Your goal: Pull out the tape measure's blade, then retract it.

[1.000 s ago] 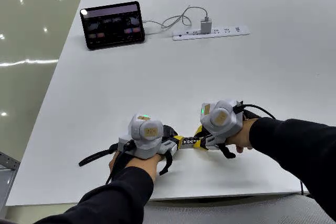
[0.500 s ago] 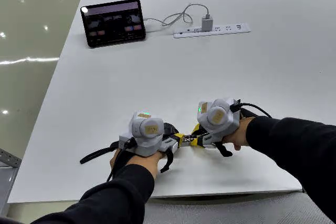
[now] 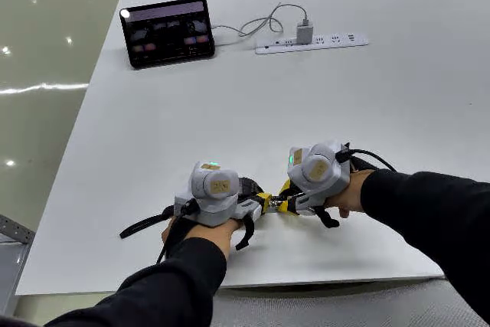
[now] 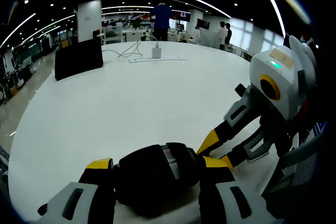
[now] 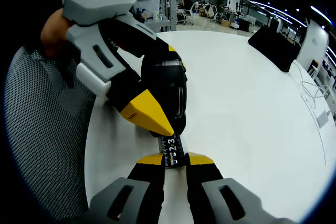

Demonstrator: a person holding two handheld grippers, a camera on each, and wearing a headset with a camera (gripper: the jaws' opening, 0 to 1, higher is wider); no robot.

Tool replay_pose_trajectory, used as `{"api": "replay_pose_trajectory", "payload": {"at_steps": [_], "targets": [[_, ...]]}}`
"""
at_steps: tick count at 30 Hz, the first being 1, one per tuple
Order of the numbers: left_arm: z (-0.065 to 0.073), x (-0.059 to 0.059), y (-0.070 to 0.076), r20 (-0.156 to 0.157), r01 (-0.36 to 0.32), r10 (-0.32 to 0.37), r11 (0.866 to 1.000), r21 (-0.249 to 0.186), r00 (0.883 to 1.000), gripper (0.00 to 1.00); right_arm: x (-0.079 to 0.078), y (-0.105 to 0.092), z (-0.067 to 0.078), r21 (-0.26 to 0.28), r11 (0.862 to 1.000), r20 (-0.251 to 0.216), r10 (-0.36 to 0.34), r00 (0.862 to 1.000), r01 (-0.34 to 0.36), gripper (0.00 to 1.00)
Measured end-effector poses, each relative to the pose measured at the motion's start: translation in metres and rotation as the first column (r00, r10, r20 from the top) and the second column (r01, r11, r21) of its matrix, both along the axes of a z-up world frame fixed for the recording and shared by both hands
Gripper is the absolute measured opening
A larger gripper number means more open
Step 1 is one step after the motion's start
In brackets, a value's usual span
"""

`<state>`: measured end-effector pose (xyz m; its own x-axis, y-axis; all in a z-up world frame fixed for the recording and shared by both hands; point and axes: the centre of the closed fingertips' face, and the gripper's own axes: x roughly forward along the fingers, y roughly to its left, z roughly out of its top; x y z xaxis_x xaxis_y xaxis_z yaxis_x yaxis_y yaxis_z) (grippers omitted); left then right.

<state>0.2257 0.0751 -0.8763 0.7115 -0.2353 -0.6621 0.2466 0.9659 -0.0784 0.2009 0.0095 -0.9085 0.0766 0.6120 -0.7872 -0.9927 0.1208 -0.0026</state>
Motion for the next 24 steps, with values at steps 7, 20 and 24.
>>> {"api": "replay_pose_trajectory", "payload": {"at_steps": [7, 20, 24], "targets": [[0.0, 0.0, 0.0, -0.002, -0.003, 0.003, 1.0, 0.002, 1.0, 0.6, 0.0, 0.003, 0.001, 0.008, 1.0, -0.005, -0.009, 1.0, 0.009, 0.11], [0.001, 0.0, 0.001, -0.004, -0.015, 0.015, 1.0, -0.002, 1.0, 0.6, 0.001, 0.009, 0.001, 0.016, 1.0, -0.011, -0.009, 1.0, 0.009, 0.11], [0.0, 0.0, 0.001, -0.005, -0.016, 0.016, 1.0, -0.004, 1.0, 0.6, 0.0, 0.011, 0.001, 0.02, 1.0, -0.011, -0.008, 1.0, 0.009, 0.11]]}}
